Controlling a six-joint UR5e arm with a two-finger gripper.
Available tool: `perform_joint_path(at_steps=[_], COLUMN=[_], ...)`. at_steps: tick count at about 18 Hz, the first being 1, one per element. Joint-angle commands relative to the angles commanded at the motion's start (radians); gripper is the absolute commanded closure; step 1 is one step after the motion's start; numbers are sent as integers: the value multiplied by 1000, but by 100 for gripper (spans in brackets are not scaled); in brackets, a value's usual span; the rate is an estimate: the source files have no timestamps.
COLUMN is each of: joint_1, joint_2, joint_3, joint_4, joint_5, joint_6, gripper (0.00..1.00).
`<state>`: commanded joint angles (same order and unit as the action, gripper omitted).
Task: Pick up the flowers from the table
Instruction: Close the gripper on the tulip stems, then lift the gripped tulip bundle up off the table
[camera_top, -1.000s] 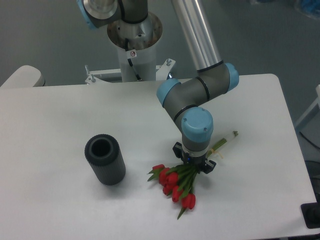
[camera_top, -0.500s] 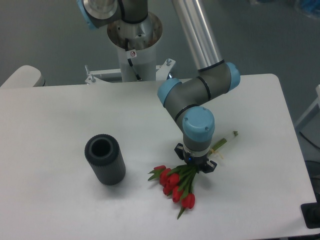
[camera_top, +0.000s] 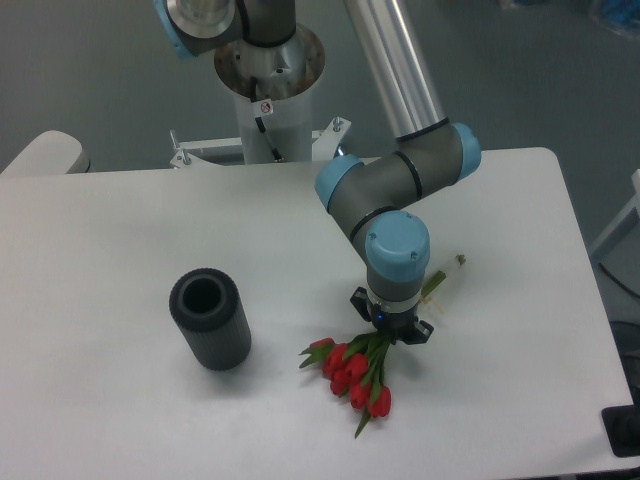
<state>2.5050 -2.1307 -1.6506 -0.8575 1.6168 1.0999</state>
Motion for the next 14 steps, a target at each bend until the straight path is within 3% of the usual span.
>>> perform_joint_path(at_steps=[9, 14], joint_1=[11, 52], joint_2=[37, 83], joint_3=[37, 63], joint_4=[-6, -9], joint_5=[-15, -178], joint_6=[66, 78], gripper=[79, 79])
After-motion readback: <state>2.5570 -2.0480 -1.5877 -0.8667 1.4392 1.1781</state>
